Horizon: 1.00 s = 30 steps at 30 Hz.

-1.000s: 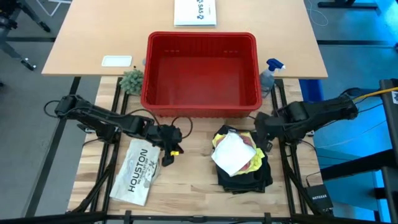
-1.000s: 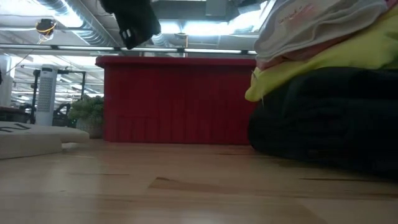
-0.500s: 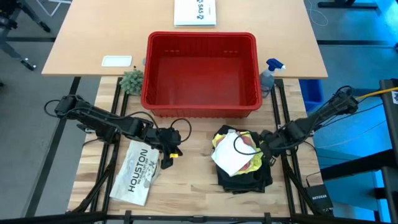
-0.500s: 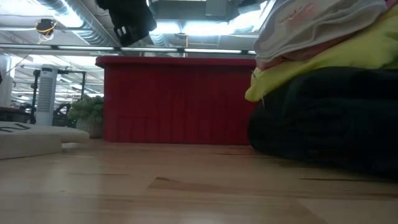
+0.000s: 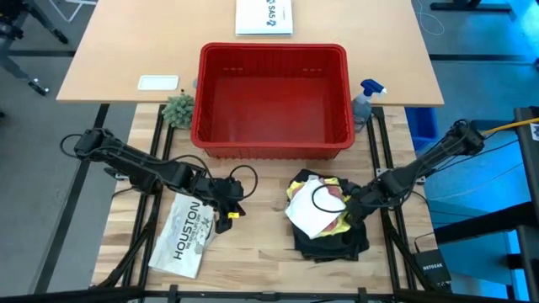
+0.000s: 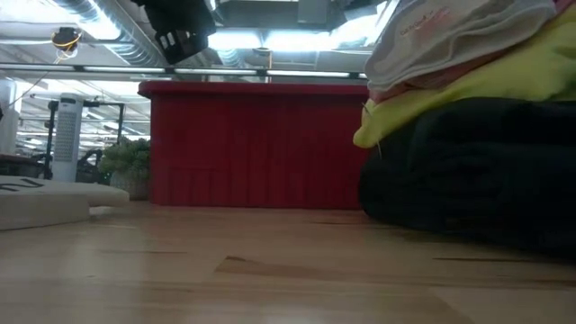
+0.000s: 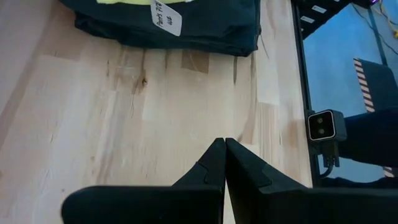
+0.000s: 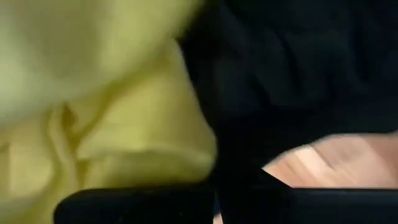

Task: Fold laundry
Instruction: Put the stacked clothes into the red bin

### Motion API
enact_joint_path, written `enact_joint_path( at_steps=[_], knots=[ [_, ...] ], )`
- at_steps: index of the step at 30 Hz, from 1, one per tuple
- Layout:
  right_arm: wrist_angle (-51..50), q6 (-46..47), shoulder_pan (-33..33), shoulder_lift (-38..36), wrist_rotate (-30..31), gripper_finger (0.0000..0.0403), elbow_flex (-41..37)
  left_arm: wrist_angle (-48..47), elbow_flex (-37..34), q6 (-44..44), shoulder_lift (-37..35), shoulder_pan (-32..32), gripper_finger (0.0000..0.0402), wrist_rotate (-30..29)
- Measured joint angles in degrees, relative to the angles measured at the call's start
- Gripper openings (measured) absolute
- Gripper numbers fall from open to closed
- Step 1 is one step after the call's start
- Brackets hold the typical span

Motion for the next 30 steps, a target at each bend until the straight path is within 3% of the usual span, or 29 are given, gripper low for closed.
enact_joint_path(
  at_steps=[21, 30],
  knots=[
    [38.4, -0.6, -2.9, 15.3, 5.5, 0.0, 0.0, -2.9, 0.0, 2.0, 0.0, 0.0, 0.0, -0.3],
    [37.5, -11.6, -7.3, 24.7, 5.2, 0.0, 10.2, -6.0, 0.1, 2.9, 0.0, 0.1, 0.0, -0.9]
  ],
)
